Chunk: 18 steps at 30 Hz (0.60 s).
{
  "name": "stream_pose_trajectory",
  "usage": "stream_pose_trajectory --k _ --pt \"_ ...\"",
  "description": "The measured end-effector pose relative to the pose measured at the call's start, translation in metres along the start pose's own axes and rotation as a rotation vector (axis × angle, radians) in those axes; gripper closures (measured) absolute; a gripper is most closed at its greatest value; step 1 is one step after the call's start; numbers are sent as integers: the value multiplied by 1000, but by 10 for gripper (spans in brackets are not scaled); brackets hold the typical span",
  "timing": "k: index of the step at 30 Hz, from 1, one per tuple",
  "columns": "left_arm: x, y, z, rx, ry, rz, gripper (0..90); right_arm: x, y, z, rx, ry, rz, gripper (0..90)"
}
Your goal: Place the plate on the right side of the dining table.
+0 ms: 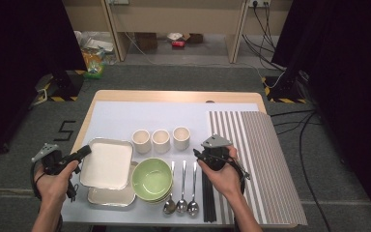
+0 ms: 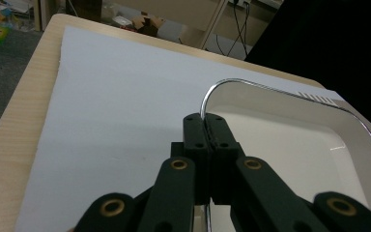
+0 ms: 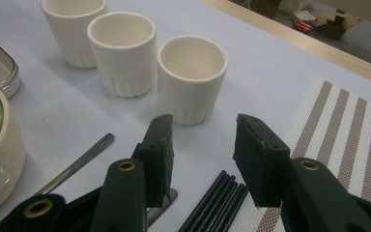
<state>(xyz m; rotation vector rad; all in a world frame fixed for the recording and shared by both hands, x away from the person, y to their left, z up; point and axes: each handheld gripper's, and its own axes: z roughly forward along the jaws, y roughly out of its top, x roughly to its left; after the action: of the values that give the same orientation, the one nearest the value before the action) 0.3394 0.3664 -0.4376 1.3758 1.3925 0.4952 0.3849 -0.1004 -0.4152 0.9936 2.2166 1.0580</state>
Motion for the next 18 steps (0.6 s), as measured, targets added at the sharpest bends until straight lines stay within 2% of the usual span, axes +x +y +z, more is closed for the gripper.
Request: stream_pose_trajectory --k 8,18 --pt "0 8 4 -54 -19 6 888 0 1 1 -6 4 1 588" --pt "-2 16 13 -91 -39 4 889 0 3 1 -20 1 14 588"
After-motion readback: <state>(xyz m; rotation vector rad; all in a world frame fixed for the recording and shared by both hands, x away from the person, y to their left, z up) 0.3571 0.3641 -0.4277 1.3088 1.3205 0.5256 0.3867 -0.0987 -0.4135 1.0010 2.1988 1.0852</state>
